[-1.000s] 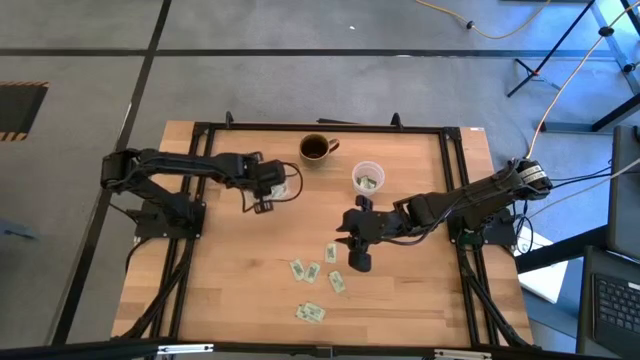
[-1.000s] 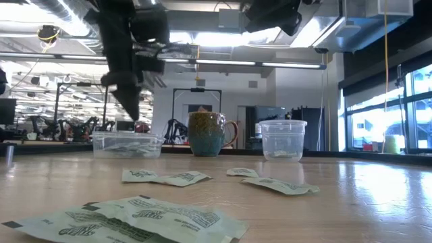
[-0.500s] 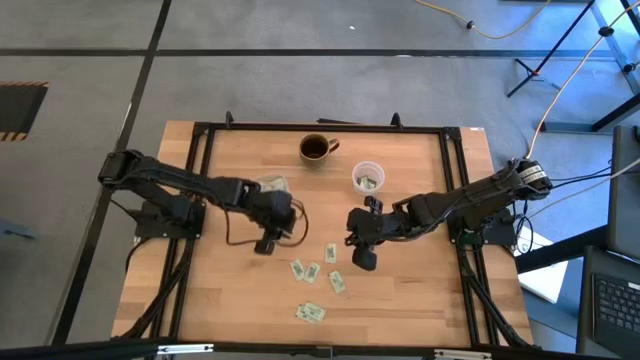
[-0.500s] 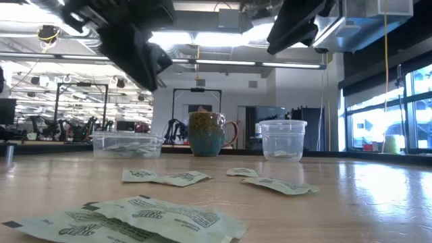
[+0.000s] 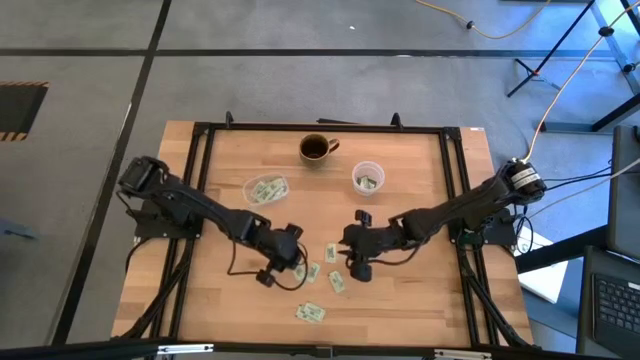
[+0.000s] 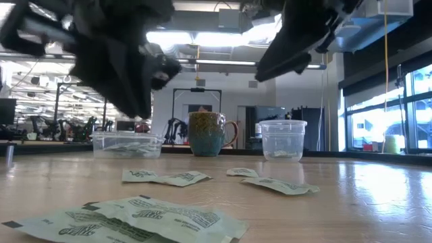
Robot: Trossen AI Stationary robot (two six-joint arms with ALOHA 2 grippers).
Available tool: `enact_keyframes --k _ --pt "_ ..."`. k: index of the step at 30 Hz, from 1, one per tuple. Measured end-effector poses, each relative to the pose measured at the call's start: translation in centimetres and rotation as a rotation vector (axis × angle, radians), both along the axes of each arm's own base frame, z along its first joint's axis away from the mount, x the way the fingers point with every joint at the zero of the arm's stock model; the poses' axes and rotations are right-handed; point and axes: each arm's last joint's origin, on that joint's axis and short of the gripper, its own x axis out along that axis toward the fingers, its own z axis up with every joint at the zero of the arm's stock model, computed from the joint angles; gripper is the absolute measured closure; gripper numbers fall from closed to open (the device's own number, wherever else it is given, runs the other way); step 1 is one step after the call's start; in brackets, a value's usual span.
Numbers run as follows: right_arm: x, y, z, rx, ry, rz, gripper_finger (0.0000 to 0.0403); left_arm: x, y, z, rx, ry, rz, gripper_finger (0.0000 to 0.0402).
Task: Pick and place Stevia / Truvia into bins
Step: Put the light green stevia packet into the left transparent container
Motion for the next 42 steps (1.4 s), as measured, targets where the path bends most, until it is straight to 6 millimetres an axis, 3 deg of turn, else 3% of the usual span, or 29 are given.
enact_keyframes --k 6,26,42 --pt "-0.4 -0.2 -1.7 0.022 -0.068 0.0 0.0274 0.5 -0.1 -1.8 0.045 0.039 0.016 0.034" --pt "-0.4 -0.6 -1.8 0.029 -0.064 -0.018 0.0274 1.2 -0.5 -5.1 0.061 0.115 0.014 0.0343" --pt "-0.4 -0.6 -1.8 0.031 -0.069 -0.018 0.0274 1.0 -0.5 -5.2 0.06 0.134 0.016 0.0399"
